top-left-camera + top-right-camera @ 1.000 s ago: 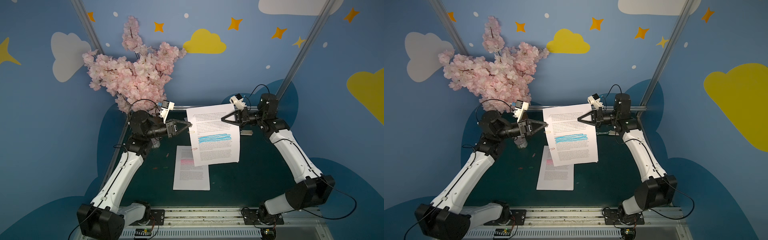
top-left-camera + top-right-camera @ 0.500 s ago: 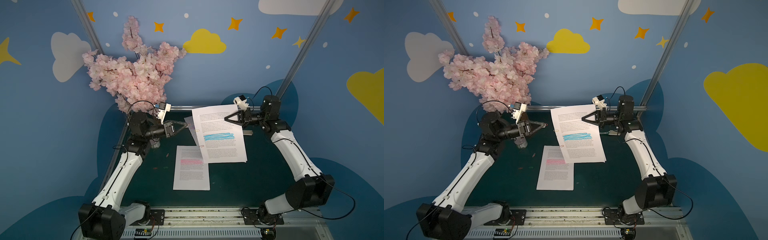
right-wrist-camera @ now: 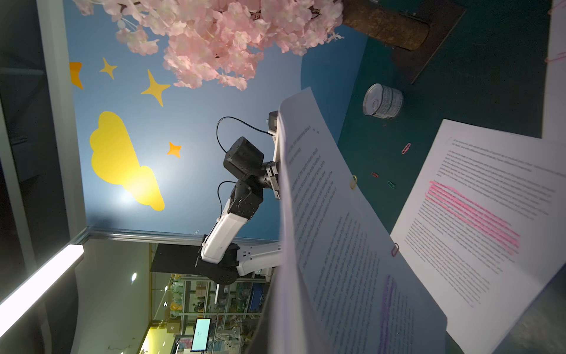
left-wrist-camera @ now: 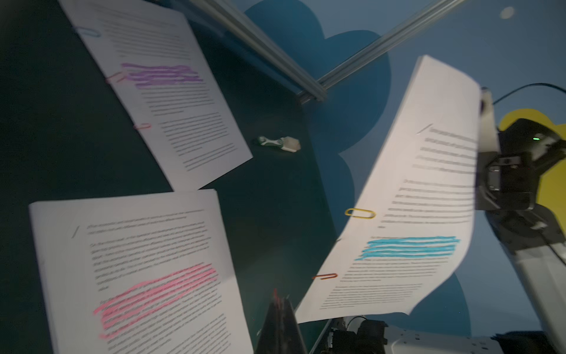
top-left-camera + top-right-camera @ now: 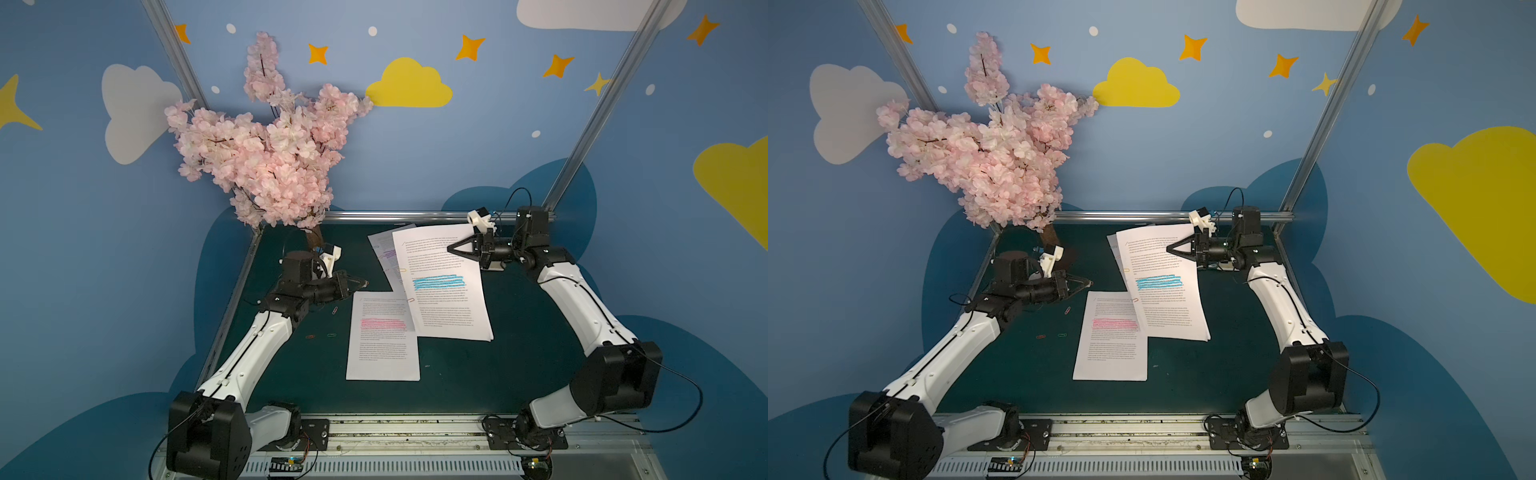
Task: Unclip the paperclips from the documents
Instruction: Place the paper clip at the center of the board.
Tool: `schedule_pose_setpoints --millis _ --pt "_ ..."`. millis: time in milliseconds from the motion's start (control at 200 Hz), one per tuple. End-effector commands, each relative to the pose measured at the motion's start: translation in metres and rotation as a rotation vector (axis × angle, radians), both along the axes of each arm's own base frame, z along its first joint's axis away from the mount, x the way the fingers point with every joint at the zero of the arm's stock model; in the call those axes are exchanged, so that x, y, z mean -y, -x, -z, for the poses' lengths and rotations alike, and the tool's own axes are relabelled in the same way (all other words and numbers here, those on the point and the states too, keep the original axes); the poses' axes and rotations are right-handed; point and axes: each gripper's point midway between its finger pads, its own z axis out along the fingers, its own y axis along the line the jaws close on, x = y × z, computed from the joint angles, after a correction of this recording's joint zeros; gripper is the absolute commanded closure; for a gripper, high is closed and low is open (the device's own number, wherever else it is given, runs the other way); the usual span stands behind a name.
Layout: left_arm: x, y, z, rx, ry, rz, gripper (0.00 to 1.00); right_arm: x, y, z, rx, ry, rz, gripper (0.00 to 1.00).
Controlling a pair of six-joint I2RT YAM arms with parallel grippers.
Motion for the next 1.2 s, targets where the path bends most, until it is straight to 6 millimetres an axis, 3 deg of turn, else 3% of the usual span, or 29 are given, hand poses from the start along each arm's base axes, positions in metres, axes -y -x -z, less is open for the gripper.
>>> schedule_pose_setpoints --millis 0,125,260,481,596,651,681,726,761,801,841,946,1056,1196 --pt "-0.050 0.017 0.064 -0.166 -0.221 -0.204 0.97 0.008 -0.005 0.017 -0.017 0.086 0.052 1.00" --pt "-0.099 0.030 0.102 -0.235 -0.361 -0.373 0.97 0.009 -0.003 0.024 -0.046 0.105 0.052 1.00" --pt "-0.133 0.036 0.130 -0.288 -0.375 -0.480 0.97 0.009 0.001 0.023 -0.047 0.114 0.046 1.00" --pt "-0.148 0.040 0.165 -0.326 -0.403 -0.543 0.95 0.010 0.004 0.025 -0.058 0.122 0.046 1.00" --pt "-0.148 0.032 0.174 -0.329 -0.393 -0.534 0.93 0.009 0.008 0.027 -0.063 0.123 0.041 1.00" --pt "-0.147 0.029 0.177 -0.341 -0.386 -0.529 0.84 0.009 0.009 0.028 -0.066 0.126 0.040 1.00" --pt "-0.147 0.029 0.177 -0.350 -0.387 -0.522 0.70 0.009 0.011 0.029 -0.069 0.128 0.039 1.00" --pt "-0.145 0.027 0.174 -0.348 -0.392 -0.497 0.40 0.009 0.012 0.028 -0.068 0.132 0.039 1.00" --pt "-0.143 0.026 0.169 -0.336 -0.397 -0.472 0.22 0.010 0.013 0.028 -0.068 0.134 0.038 1.00" --pt "-0.140 0.022 0.159 -0.299 -0.403 -0.437 0.09 0.010 0.014 0.028 -0.065 0.135 0.039 1.00" --pt "-0.137 0.019 0.147 -0.255 -0.406 -0.411 0.02 0.010 0.015 0.027 -0.063 0.137 0.039 1.00" --pt "-0.124 0.016 0.105 -0.133 -0.417 -0.361 0.00 0.011 0.016 0.026 -0.061 0.138 0.038 1.00" --pt "-0.096 0.019 0.056 0.033 -0.377 -0.261 0.00 0.010 0.016 0.023 -0.057 0.131 0.033 1.00" --pt "-0.062 0.029 0.029 0.115 -0.267 -0.115 0.01 0.007 0.015 0.019 -0.053 0.115 0.027 1.00"
